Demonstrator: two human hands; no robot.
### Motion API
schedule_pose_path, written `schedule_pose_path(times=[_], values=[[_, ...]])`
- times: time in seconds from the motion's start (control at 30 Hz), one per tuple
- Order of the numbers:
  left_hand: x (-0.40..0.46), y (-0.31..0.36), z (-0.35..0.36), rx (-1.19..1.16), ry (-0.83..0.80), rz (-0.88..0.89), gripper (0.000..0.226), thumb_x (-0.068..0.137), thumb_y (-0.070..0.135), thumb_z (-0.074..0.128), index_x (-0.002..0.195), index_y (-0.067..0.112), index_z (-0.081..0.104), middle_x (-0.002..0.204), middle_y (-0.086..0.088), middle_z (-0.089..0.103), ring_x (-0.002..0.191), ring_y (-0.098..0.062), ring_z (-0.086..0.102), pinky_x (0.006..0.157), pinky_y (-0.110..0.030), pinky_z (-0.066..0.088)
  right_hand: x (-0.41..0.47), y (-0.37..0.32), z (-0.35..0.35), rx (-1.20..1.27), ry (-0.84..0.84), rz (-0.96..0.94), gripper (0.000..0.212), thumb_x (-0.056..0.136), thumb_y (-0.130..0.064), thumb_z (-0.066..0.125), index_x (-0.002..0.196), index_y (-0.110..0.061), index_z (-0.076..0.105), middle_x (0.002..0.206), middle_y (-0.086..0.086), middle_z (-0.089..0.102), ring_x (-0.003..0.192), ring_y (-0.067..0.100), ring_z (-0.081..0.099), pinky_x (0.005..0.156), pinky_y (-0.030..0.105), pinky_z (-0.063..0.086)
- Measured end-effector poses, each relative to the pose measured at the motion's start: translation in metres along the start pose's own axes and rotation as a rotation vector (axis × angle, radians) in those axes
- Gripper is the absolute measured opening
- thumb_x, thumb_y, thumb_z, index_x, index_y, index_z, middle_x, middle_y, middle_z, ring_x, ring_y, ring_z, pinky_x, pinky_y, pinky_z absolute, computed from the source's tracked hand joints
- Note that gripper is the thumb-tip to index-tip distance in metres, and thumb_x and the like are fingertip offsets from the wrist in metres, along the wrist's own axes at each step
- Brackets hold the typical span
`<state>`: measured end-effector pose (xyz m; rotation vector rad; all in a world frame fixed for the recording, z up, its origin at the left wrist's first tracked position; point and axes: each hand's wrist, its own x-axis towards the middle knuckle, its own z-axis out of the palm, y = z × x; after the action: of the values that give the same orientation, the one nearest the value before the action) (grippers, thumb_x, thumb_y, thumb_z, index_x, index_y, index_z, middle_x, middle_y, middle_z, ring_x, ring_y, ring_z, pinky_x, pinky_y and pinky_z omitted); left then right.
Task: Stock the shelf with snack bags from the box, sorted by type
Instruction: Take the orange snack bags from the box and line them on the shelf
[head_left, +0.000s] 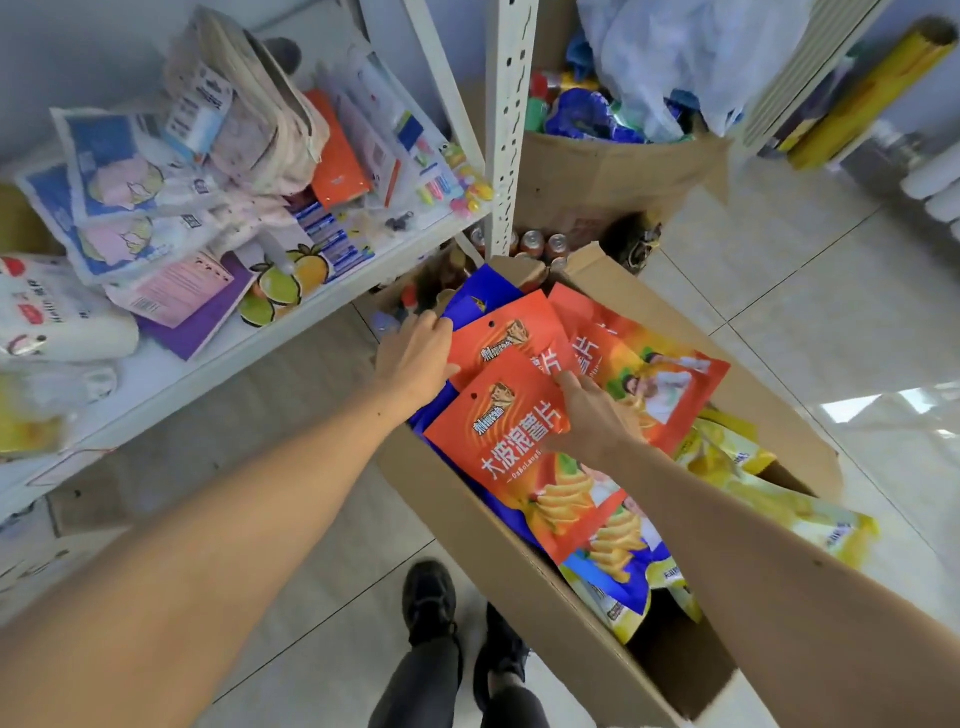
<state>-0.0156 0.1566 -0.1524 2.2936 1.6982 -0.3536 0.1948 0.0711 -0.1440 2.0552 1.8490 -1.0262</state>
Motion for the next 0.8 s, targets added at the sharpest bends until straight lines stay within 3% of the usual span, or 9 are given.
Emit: schedule_pose_path(times=[0.1,0.3,0.37,0.53,0.7,0.8], values=[[0.005,0.003,0.001,0.037,0.021,-0.028,0.057,0.083,0.045,0.070,0.126,0.012,0.050,0.126,-0.008,0.053,0.117,-0.026,0.050,0.095,-0.041,0.044,0.003,0.002,0.000,-0.003,0.010,0.009,0.087,0.075,-0.035,0.081,0.144,-0.020,0.029,0.134,0.002,0.050,0.114,0.025,0.058,0.084,0.041,0.054],[0.004,0.003,-0.002,-0.004,0.034,-0.012,0.039,0.089,0.041,0.064,0.118,0.014,0.058,0.124,-0.007,0.054,0.121,-0.027,0.045,0.099,-0.041,0.036,0.003,0.008,0.000,0.029,-0.033,0.048,0.070,0.073,-0.035,0.081,0.130,-0.021,0.042,0.110,0.000,0.066,0.094,0.022,0.065,0.078,0.039,0.057],[0.002,0.001,-0.008,-0.094,0.039,0.000,0.033,0.091,0.038,0.062,0.113,0.013,0.056,0.120,-0.006,0.059,0.116,-0.027,0.050,0.095,-0.041,0.040,0.002,0.011,-0.004,0.061,-0.052,0.066,0.067,0.070,-0.037,0.084,0.125,-0.019,0.048,0.108,-0.001,0.067,0.095,0.021,0.065,0.081,0.039,0.057],[-0.011,-0.004,-0.031,-0.312,0.037,-0.025,0.022,0.099,0.030,0.051,0.105,0.012,0.041,0.095,-0.008,0.063,0.082,-0.027,0.063,0.064,-0.039,0.048,-0.002,0.015,-0.022,0.188,-0.114,0.085,0.053,0.072,-0.032,0.084,0.116,-0.012,0.062,0.114,0.005,0.068,0.100,0.022,0.064,0.081,0.028,0.050],[-0.030,-0.012,-0.067,-0.413,0.077,0.000,0.014,0.100,0.029,0.048,0.109,0.019,0.044,0.094,-0.005,0.065,0.078,-0.023,0.062,0.065,-0.046,0.053,-0.013,0.006,-0.048,0.252,-0.108,0.047,0.052,0.079,-0.026,0.080,0.125,-0.009,0.061,0.119,0.006,0.067,0.108,0.023,0.064,0.081,0.022,0.044],[-0.044,-0.017,-0.096,-0.449,0.093,0.039,0.017,0.100,0.026,0.049,0.114,0.021,0.056,0.098,-0.004,0.069,0.085,-0.023,0.064,0.072,-0.045,0.054,-0.022,-0.005,-0.067,0.247,-0.091,0.006,0.048,0.079,-0.025,0.079,0.121,-0.008,0.063,0.111,0.004,0.068,0.096,0.018,0.062,0.079,0.024,0.045]])
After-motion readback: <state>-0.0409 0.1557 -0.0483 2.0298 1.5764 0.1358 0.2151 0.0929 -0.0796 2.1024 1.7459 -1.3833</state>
